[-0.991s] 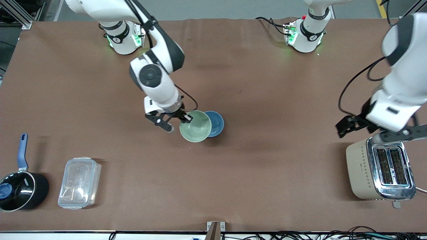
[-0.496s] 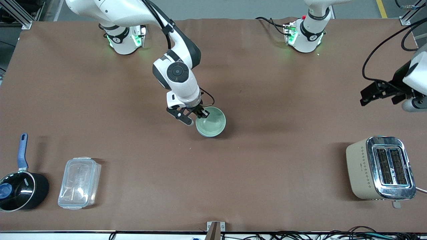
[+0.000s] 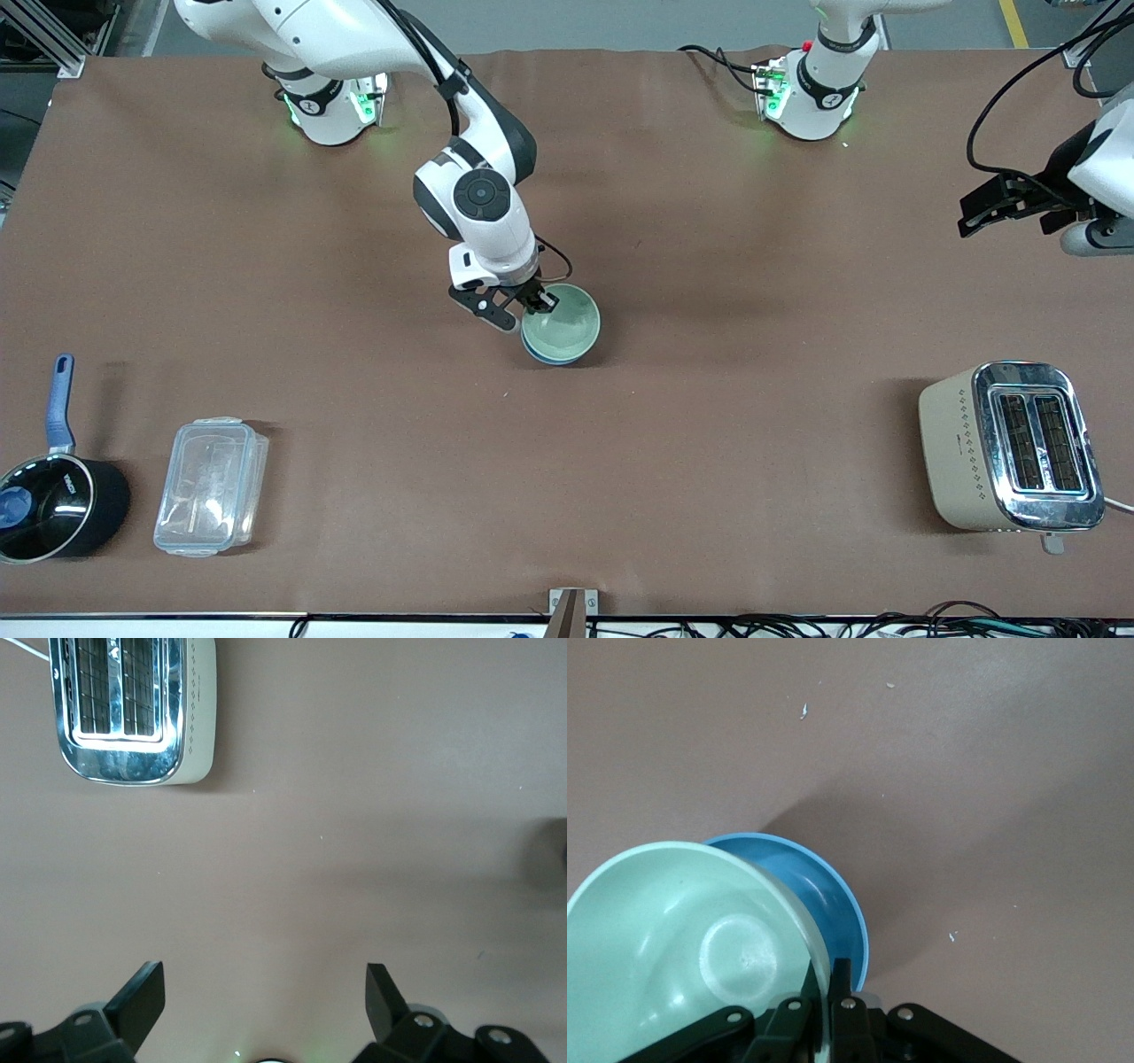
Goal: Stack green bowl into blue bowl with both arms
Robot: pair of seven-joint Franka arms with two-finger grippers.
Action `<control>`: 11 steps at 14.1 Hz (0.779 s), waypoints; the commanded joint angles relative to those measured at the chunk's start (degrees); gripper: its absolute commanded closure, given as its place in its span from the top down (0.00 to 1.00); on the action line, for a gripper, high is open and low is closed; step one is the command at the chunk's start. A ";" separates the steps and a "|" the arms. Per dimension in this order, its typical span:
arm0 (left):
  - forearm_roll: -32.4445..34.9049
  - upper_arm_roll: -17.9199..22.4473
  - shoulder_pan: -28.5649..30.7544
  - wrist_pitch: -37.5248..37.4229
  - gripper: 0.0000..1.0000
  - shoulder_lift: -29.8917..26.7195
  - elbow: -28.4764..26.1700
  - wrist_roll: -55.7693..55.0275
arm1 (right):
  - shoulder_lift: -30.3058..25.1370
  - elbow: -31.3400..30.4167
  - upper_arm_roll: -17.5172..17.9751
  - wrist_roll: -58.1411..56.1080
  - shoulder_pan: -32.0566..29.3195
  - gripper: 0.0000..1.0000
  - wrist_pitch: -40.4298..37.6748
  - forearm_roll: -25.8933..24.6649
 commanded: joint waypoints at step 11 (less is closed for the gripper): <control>-0.77 -0.75 -1.69 3.00 1.00 -3.63 -4.86 0.44 | 1.52 -0.48 -0.31 3.75 0.53 1.00 1.60 -3.42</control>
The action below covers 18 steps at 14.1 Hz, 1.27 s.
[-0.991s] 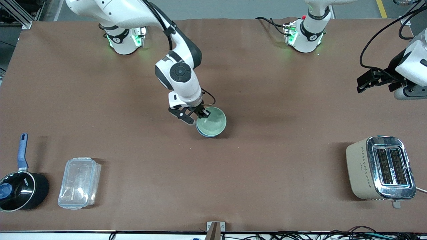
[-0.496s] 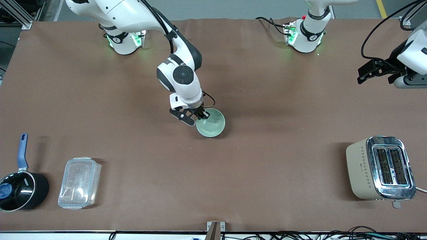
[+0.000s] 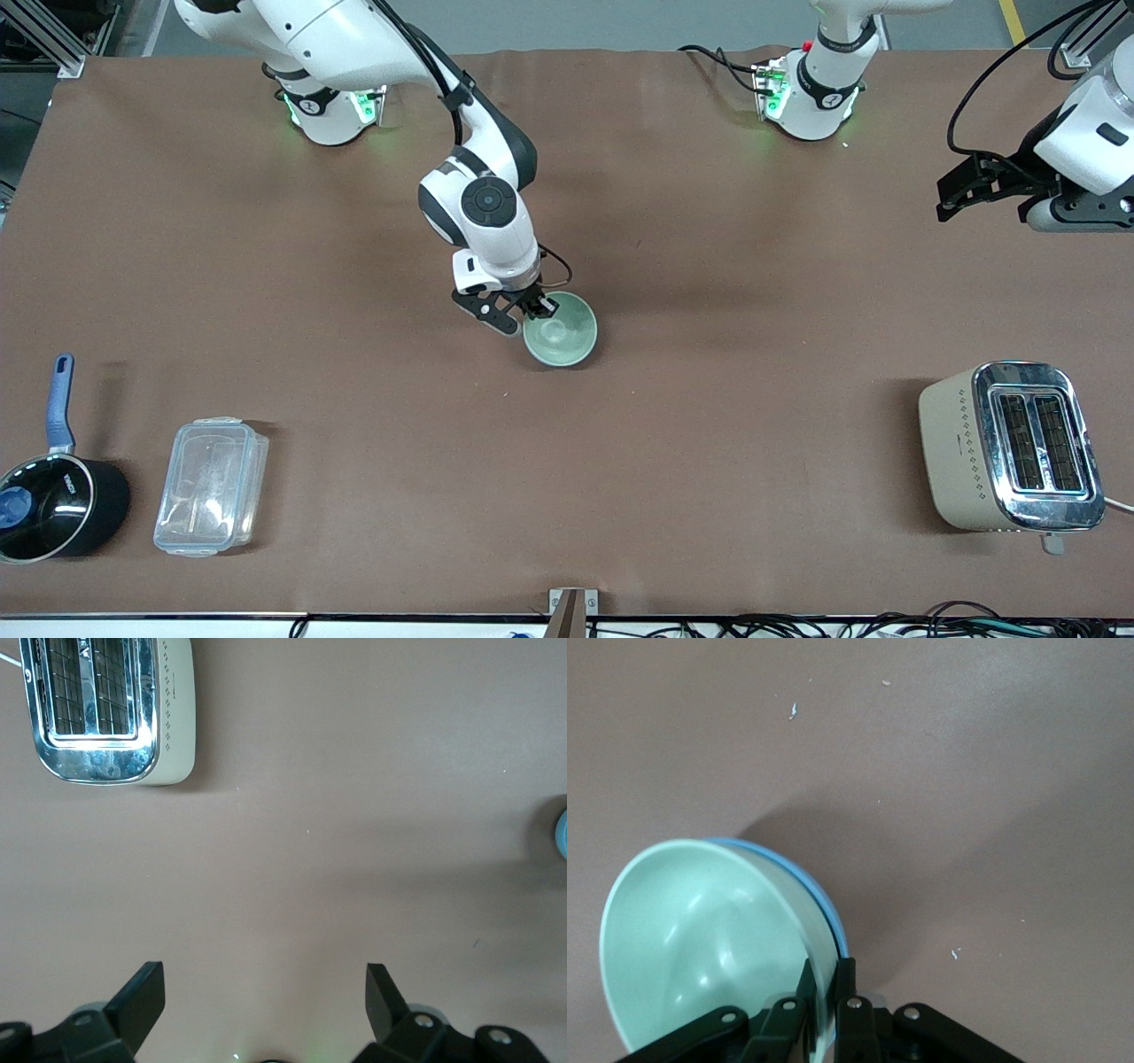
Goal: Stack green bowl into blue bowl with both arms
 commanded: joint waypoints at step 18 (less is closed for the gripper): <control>-0.63 -0.19 -0.28 0.89 1.00 0.74 1.96 0.17 | -33.11 5.07 -8.69 -58.44 -27.45 1.00 -39.21 -0.96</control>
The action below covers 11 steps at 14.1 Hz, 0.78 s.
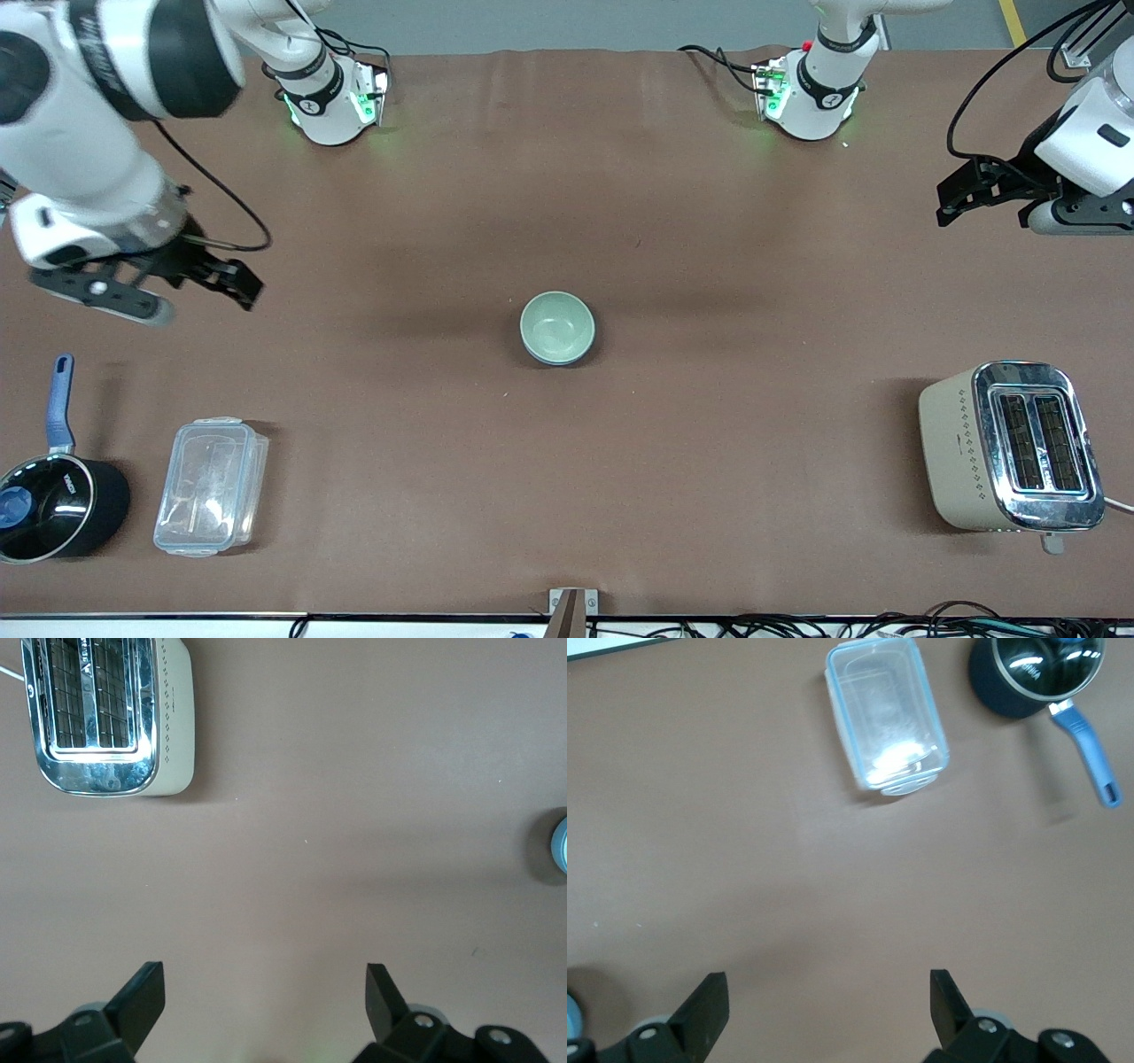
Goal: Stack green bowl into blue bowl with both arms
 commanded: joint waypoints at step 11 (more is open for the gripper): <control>-0.54 -0.11 0.13 -0.29 1.00 0.43 1.87 0.34 | -5.38 10.16 -11.44 -24.93 -2.30 1.00 -14.26 7.70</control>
